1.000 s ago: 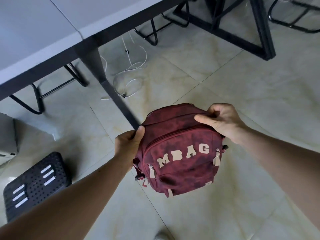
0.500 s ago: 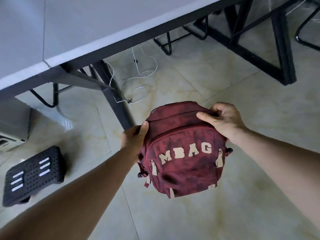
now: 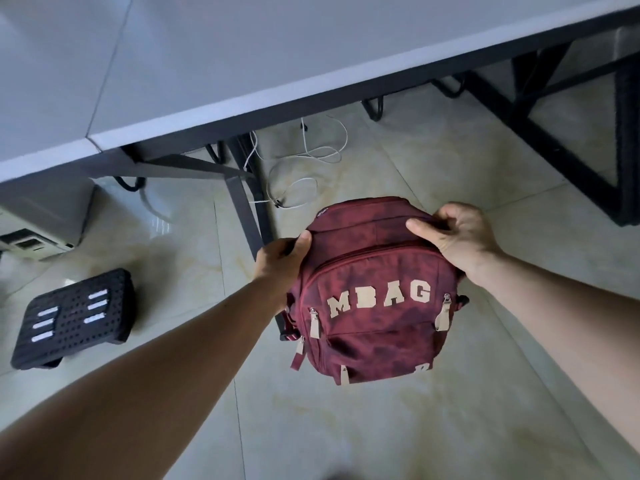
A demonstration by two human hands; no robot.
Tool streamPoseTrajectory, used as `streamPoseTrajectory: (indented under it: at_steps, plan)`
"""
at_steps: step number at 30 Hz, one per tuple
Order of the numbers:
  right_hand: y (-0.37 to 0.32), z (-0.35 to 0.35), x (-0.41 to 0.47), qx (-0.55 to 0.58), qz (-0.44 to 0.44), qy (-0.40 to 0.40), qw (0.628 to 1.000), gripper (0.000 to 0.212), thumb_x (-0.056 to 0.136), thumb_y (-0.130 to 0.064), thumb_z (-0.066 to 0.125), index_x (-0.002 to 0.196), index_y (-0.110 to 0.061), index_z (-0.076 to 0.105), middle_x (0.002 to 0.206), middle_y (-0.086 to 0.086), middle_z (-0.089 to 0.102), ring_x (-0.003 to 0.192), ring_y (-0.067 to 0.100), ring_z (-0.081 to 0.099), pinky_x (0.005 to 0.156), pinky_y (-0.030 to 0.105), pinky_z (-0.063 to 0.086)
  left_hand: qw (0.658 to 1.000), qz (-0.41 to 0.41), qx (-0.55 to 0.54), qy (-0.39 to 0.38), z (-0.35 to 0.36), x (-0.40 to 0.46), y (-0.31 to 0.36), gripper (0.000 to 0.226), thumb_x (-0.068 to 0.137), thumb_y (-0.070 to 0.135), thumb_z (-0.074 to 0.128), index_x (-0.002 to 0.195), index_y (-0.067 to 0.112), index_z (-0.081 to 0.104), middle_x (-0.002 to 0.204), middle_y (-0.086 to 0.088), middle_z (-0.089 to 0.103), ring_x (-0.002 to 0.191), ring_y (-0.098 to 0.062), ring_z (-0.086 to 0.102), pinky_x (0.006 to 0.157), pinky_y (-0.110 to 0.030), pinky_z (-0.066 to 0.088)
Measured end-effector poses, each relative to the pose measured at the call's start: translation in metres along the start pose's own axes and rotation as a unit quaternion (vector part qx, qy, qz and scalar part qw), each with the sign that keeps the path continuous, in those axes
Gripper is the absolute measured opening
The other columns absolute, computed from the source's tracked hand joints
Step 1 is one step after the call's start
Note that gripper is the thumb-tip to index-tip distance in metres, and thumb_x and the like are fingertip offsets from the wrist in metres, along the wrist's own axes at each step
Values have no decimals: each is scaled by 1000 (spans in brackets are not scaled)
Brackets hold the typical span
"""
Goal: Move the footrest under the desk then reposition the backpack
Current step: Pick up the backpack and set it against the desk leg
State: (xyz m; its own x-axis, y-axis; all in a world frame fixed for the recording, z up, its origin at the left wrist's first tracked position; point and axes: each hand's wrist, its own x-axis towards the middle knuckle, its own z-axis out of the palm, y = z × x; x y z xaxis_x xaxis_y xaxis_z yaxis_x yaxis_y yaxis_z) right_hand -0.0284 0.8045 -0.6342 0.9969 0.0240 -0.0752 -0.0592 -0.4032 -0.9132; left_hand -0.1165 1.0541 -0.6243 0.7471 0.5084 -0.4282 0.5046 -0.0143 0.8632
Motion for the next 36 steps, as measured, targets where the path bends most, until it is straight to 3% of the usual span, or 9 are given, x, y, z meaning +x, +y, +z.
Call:
streamPoseTrajectory:
  at_steps: [6,12,17,19,22,25,28,31,36]
  plan:
    - [-3,15,42,2,-14,-8,1000,40,65,-42,83,59,-18,53,64,2,57,57,15,48,59,27,40,1000,-5,-28,14,4,27,14,30,82,48,70,94,21,72,105,-9,72,97,-28,68,93,-44,55]
    - [2,34,88,8,-28,-29,999,45,55,-52,82,59,-17,55,72,10,66,65,20,56,67,35,50,998,-1,-65,26,12,55,11,34,85,44,69,106,19,70,89,2,67,78,-15,62,85,-39,54]
    - [5,52,125,8,-52,-42,998,50,48,-56,81,58,-15,55,72,12,68,66,21,59,70,38,55,996,17,-78,44,19,81,8,47,81,48,71,117,17,69,107,-3,68,85,-17,61,91,-51,54]
    - [12,61,139,5,-64,-44,997,45,56,-50,83,58,-14,55,71,8,67,66,21,59,72,38,56,994,31,-91,48,23,96,3,48,82,46,71,119,16,68,103,-1,68,81,-13,60,90,-46,54]
    - [22,72,158,11,-73,-34,997,43,63,-44,84,57,-14,54,70,5,64,66,20,57,68,33,50,993,49,-93,47,30,117,-1,36,85,42,69,109,14,70,87,4,63,68,-6,60,76,-32,54]
    - [34,86,175,19,-77,-32,996,48,54,-51,83,56,-14,52,69,5,62,66,19,55,65,35,49,991,83,-93,56,39,141,-7,22,87,40,69,84,18,67,75,4,58,36,5,56,52,-24,52]
    - [42,100,195,39,-77,-25,996,57,36,-61,77,58,-15,52,73,8,63,67,19,55,67,45,57,990,96,-82,70,42,161,-6,22,85,43,69,89,21,68,74,6,55,50,-3,55,56,-26,52]
    - [41,110,211,40,-91,-22,995,55,41,-61,77,60,-16,51,71,5,60,68,17,54,65,42,55,990,99,-77,67,42,181,-3,27,82,47,71,85,21,68,76,6,55,62,-8,50,66,-35,50]
    - [41,131,238,50,-103,-17,993,43,61,-47,83,61,-17,51,77,4,65,72,18,57,72,38,56,986,122,-78,79,39,207,0,26,83,44,70,79,19,66,74,9,58,44,1,57,33,-20,49]
